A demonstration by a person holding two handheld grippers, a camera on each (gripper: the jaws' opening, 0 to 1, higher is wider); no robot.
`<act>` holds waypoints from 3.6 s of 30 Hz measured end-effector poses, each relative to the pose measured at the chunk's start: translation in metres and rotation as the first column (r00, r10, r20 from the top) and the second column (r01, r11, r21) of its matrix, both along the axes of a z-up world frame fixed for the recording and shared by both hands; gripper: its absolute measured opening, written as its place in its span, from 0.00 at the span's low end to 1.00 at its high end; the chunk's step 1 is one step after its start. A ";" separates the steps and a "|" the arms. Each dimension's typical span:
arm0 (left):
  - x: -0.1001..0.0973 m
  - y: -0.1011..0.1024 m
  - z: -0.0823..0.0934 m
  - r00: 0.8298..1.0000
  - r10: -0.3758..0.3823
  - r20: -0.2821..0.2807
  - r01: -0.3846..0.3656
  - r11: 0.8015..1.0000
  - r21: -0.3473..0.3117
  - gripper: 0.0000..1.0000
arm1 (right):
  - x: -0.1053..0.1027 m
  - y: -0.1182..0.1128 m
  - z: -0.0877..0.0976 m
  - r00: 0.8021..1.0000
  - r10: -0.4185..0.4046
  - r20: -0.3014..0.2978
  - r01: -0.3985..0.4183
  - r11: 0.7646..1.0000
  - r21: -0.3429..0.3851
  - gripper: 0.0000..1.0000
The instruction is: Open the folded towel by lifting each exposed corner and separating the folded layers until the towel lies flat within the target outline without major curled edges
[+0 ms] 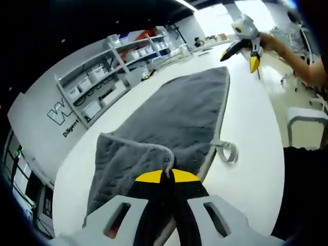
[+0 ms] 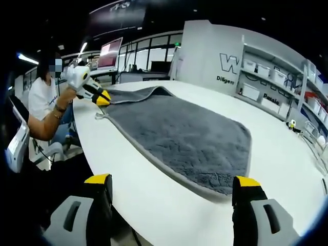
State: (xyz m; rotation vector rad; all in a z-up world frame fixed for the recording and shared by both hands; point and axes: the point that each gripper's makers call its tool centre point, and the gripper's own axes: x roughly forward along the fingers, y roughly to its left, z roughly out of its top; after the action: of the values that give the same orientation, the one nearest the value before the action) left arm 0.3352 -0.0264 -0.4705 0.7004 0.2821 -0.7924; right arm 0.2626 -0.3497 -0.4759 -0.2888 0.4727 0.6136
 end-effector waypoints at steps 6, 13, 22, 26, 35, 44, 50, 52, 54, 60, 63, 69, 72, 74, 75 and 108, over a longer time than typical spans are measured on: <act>0.011 0.010 0.022 0.997 0.037 0.065 -0.036 0.999 -0.009 0.03 | 0.002 -0.001 -0.001 1.000 -0.006 0.001 0.006 1.000 0.007 0.99; 0.036 0.041 0.043 0.984 0.136 0.118 -0.139 0.990 0.015 0.03 | 0.006 0.000 0.000 1.000 0.003 -0.001 -0.003 1.000 0.003 0.99; 0.080 0.101 0.080 0.935 0.291 0.201 -0.301 0.953 0.021 0.03 | 0.019 -0.002 0.007 1.000 -0.007 -0.002 0.007 1.000 0.025 0.99; 0.095 0.123 0.089 0.918 0.343 0.201 -0.350 0.937 0.002 0.03 | 0.026 -0.003 0.011 1.000 -0.009 -0.010 0.009 1.000 0.018 0.99; 0.135 0.167 0.095 0.882 0.434 0.182 -0.439 0.898 -0.019 0.03 | 0.047 -0.005 0.028 1.000 -0.025 -0.007 0.025 1.000 0.017 0.99; 0.169 0.219 0.095 0.822 0.529 0.209 -0.550 0.834 0.051 0.03 | 0.054 -0.005 0.030 0.999 -0.034 -0.006 0.034 0.999 0.024 0.99; 0.184 0.238 0.088 0.805 0.558 0.202 -0.580 0.811 0.071 0.03 | 0.056 -0.010 0.031 0.999 -0.049 -0.007 0.050 0.998 0.026 0.99; 0.189 0.244 0.082 0.799 0.567 0.203 -0.592 0.800 0.097 0.03 | 0.056 -0.011 0.030 0.999 -0.049 -0.009 0.050 0.999 0.022 0.99; 0.195 0.250 0.077 0.794 0.575 0.198 -0.601 0.792 0.110 0.03 | 0.056 -0.010 0.030 0.999 -0.047 -0.012 0.047 0.999 0.014 0.99; 0.209 0.271 0.065 0.765 0.609 0.211 -0.641 0.751 0.159 0.03 | 0.056 -0.004 0.033 0.999 -0.032 -0.008 0.032 0.999 0.005 0.99; 0.211 0.282 0.061 0.752 0.625 0.211 -0.658 0.730 0.185 0.03 | 0.057 -0.001 0.034 1.000 -0.025 -0.005 0.025 1.000 0.003 0.99; 0.218 0.300 0.048 0.745 0.639 0.193 -0.667 0.711 0.223 0.03 | 0.058 0.001 0.033 1.000 -0.017 -0.006 0.017 1.000 -0.004 0.99; 0.222 0.304 0.041 0.748 0.637 0.188 -0.664 0.709 0.238 0.03 | 0.059 0.001 0.034 1.000 -0.017 -0.006 0.017 1.000 -0.003 0.99; 0.225 0.306 0.036 0.750 0.636 0.182 -0.661 0.711 0.240 0.03 | 0.059 0.002 0.034 1.000 -0.017 -0.005 0.017 1.000 -0.003 0.99; 0.229 0.307 0.031 0.753 0.634 0.178 -0.657 0.711 0.250 0.03 | 0.059 0.002 0.034 1.000 -0.017 -0.006 0.016 1.000 -0.004 0.99; 0.210 0.264 0.019 0.801 0.564 -0.199 -0.596 0.780 -0.191 0.94 | 0.054 0.008 0.042 1.000 -0.007 0.006 0.007 1.000 -0.006 0.99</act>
State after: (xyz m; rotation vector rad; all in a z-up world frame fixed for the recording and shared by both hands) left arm 0.5455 0.2377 -0.4518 0.2893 0.4849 -0.2633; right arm 0.3166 -0.3422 -0.4342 -0.2941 0.4697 0.6041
